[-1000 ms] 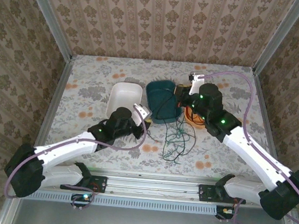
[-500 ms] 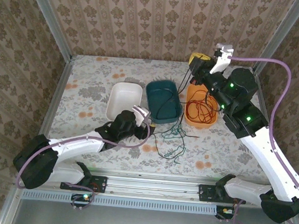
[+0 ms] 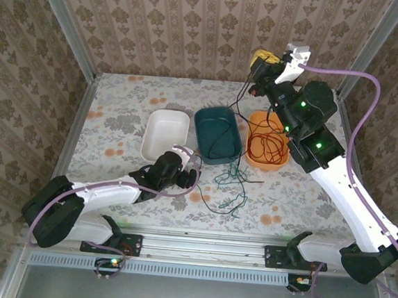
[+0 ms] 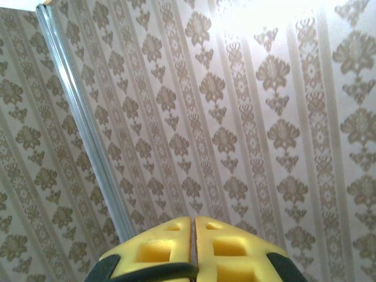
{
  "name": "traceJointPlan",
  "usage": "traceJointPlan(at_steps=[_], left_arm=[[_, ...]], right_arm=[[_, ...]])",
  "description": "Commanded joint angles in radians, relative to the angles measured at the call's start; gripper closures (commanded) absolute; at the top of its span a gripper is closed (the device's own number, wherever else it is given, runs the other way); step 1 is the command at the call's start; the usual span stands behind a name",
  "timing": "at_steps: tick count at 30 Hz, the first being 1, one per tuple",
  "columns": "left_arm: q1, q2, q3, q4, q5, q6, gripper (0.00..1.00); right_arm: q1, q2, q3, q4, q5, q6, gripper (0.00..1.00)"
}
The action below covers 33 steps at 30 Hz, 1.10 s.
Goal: Untangle the cables
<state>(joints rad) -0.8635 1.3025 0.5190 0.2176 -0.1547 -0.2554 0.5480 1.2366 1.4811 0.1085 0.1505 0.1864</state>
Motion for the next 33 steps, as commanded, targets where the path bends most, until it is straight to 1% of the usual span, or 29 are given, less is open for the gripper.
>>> traceJointPlan(at_steps=[1,4,7,12,15,17,19,21,24,30,31,33], left_arm=[[-0.012,0.014,-0.004,0.000,0.000,-0.022,0.23],[-0.023,0.006,0.001,0.038,0.047,-0.005,0.23],[-0.042,-0.010,0.014,0.050,0.057,0.006,0.23],[-0.049,-0.031,0.030,0.055,0.044,0.008,0.23],[-0.064,-0.040,0.039,0.069,0.058,0.026,0.23],[-0.074,-0.046,0.044,0.093,0.094,0.037,0.23],[-0.080,-0.049,0.053,0.117,0.129,0.038,0.23],[-0.092,-0.042,0.077,0.127,0.151,0.051,0.23],[-0.120,0.002,0.133,0.123,0.155,0.098,0.22],[-0.142,0.165,0.234,0.143,0.140,0.147,0.22],[-0.144,0.192,0.246,0.143,0.125,0.150,0.22],[-0.146,0.247,0.275,0.125,0.047,0.142,0.23]], right_arm=[[0.004,0.019,0.074,0.089,-0.004,-0.107,0.99],[0.010,0.061,0.163,0.009,-0.037,-0.174,0.99],[0.029,0.088,0.201,-0.014,-0.040,-0.248,0.99],[0.100,0.144,0.271,-0.078,0.007,-0.488,0.98],[0.155,0.147,0.274,-0.107,0.044,-0.649,0.99],[0.198,0.147,0.248,-0.112,0.094,-0.741,0.99],[0.234,0.130,0.200,-0.117,0.128,-0.796,0.99],[0.253,0.090,0.145,-0.143,0.136,-0.782,1.00],[0.254,0.022,0.059,-0.173,0.147,-0.675,1.00],[0.248,-0.090,-0.087,-0.191,0.199,-0.477,1.00],[0.244,-0.106,-0.099,-0.193,0.204,-0.455,1.00],[0.234,-0.139,-0.122,-0.191,0.228,-0.425,1.00]])
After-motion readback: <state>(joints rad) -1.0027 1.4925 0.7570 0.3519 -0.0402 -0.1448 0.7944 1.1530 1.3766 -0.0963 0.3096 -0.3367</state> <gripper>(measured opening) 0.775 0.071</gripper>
